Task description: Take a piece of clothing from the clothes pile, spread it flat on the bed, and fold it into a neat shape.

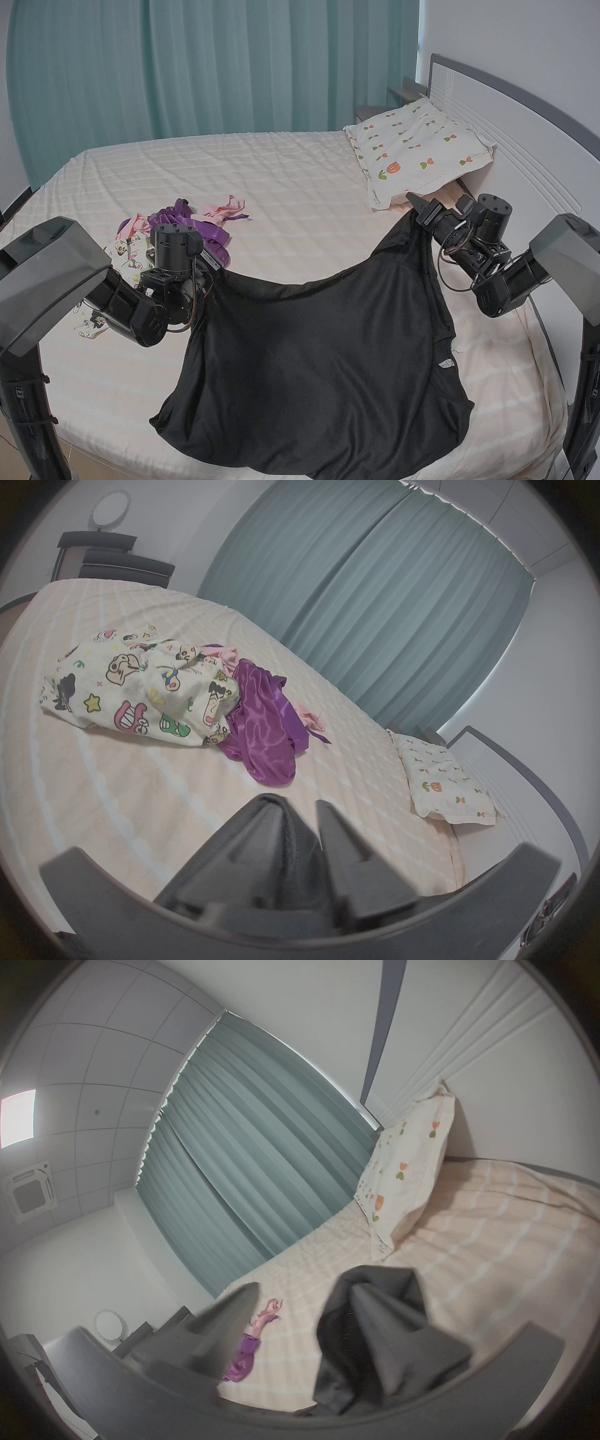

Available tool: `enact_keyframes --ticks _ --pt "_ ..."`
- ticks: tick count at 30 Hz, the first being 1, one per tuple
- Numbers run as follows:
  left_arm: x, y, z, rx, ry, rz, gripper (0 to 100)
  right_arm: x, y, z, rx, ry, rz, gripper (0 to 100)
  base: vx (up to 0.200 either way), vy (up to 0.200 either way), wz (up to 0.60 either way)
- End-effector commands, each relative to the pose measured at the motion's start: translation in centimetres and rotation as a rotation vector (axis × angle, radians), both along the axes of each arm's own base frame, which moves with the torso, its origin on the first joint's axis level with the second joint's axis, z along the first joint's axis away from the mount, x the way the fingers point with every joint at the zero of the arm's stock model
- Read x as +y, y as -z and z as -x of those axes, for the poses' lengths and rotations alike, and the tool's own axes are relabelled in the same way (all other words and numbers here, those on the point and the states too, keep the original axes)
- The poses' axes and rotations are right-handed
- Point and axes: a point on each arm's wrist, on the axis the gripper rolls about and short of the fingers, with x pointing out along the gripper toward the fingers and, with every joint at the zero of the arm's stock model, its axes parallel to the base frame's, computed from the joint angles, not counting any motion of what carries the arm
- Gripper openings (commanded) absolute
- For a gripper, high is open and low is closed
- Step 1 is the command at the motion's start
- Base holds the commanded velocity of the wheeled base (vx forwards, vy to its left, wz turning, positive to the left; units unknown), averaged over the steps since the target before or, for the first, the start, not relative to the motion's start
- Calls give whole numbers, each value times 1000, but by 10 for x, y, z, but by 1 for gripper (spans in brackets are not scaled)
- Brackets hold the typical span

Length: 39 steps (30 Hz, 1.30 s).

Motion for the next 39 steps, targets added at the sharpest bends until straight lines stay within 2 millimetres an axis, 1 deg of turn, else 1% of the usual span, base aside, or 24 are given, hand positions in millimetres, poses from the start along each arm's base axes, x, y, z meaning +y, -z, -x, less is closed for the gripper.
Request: enact_keyframes --ticks 1,6,7,8,9,10,11,12,16,18,19,20,22,23,24,26,27,28,31,34,35,36,37,39 --pt "2 29 -16 47 -24 -8 100 -8 50 -13 126 32 40 100 0 0 0" --pt "18 29 -21 47 -65 -9 100 -39 73 -22 248 141 64 100 0 0 0" --pt "20 29 -21 49 -67 -11 100 -41 74 -22 259 149 65 100 0 0 0" --pt "26 29 -23 46 -84 -15 100 -52 79 -23 303 176 72 100 0 0 0" --pt "27 29 -23 48 -87 -16 100 -55 80 -23 316 183 72 100 0 0 0" --pt "30 29 -23 51 -94 -18 100 -65 83 -23 339 206 73 100 0 0 0" --pt "30 29 -23 51 -94 -18 100 -65 83 -23 339 206 73 100 0 0 0" --pt "35 28 -22 52 -104 -17 100 -75 89 -20 384 241 88 100 0 0 0" --pt "39 29 -22 60 -111 -24 100 -82 91 -17 429 279 130 100 0 0 0" --pt "41 31 -15 82 -107 -45 100 -84 87 -9 437 273 131 100 0 0 0" --pt "41 31 -15 82 -107 -45 100 -84 87 -9 437 273 131 100 0 0 0" --pt "43 30 0 105 -85 -56 100 -84 84 7 459 246 130 100 0 0 0" --pt "43 27 6 99 -69 -45 100 -83 82 17 465 219 131 100 0 0 0" --pt "43 27 6 99 -69 -45 100 -83 82 17 465 219 131 100 0 0 0" --pt "45 22 19 83 -46 -28 100 -81 75 36 454 184 122 100 0 0 0" --pt "48 17 36 65 -12 -9 100 -82 73 57 457 156 120 100 0 0 0" --pt "48 17 36 65 -12 -9 100 -82 73 57 457 156 120 100 0 0 0" --pt "52 19 59 85 39 3 100 -83 71 76 460 142 118 100 0 0 0" --pt "58 18 94 103 135 44 100 -88 71 107 466 109 109 100 0 0 0" --pt "62 21 121 132 196 74 100 -95 74 139 492 58 88 100 0 0 0" --pt "63 21 128 138 202 77 100 -95 76 147 500 39 85 100 0 0 0" --pt "63 21 129 139 204 77 100 -95 76 148 498 38 85 100 0 0 0" --pt "63 21 140 151 208 89 100 -96 81 160 519 19 78 100 0 0 0" --pt "63 21 146 160 203 109 100 -95 85 167 529 15 68 100 0 0 0"
